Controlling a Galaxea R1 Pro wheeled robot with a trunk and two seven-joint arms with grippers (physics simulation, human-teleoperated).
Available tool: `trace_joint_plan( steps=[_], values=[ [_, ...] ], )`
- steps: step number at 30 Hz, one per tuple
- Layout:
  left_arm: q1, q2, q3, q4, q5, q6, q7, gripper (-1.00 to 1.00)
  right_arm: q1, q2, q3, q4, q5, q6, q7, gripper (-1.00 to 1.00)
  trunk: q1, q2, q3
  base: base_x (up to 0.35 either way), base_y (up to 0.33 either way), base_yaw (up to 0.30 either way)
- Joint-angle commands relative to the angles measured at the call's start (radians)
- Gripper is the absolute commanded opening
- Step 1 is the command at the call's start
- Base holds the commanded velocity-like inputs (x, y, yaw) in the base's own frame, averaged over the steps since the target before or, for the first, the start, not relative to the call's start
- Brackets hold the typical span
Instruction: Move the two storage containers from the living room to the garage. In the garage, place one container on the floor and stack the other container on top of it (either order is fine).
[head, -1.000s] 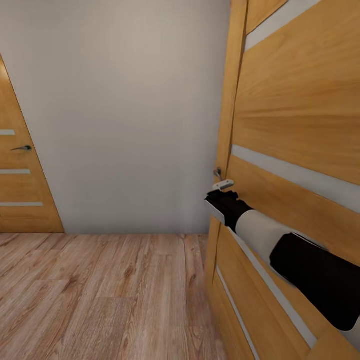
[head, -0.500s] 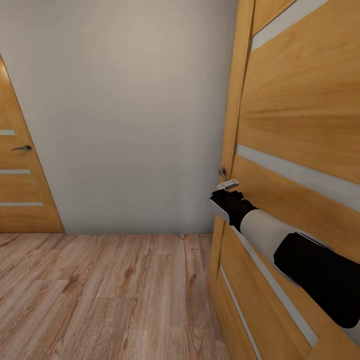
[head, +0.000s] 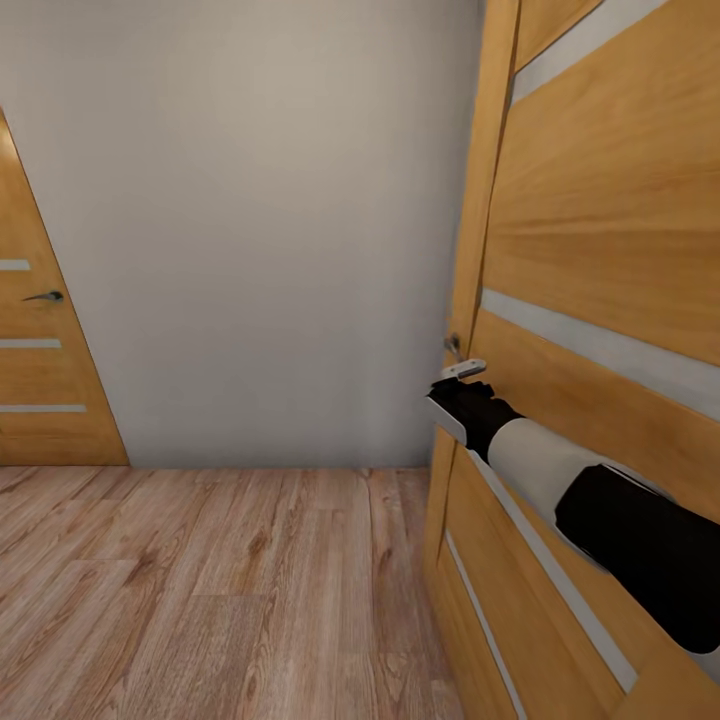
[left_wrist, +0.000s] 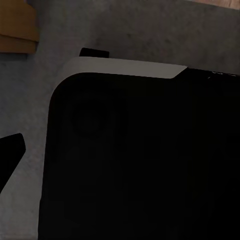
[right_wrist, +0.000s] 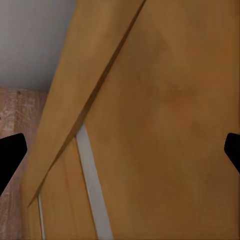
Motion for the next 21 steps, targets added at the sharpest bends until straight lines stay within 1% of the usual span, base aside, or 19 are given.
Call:
trace_joint_plan(
  steps=[1,12,18,21],
  values=[
    [0.000,0.000,0.001,0.000,0.008,-0.002,-0.001,1.00,-0.001,-0.004,0.007,0.009,0.002,0.013,-0.009,1.00,0.000,-0.001,-0.001,0.000,0.000,0.000],
    [0.000,0.000,0.001,0.000,0.008,-0.003,-0.001,1.00,-0.001,-0.028,0.006,0.009,0.002,0.013,-0.009,1.00,0.000,-0.001,-0.001,0.000,0.000,0.000],
    [0.000,0.000,0.001,0.000,0.008,-0.003,-0.001,1.00,-0.001,-0.034,0.006,0.009,0.002,0.013,-0.009,1.00,0.000,-0.001,-0.001,0.000,0.000,0.000],
    [0.000,0.000,0.001,0.000,0.008,-0.003,-0.001,1.00,-0.001,-0.046,0.005,0.009,0.002,0.013,-0.009,1.00,0.000,-0.001,-0.001,0.000,0.000,0.000]
  ],
)
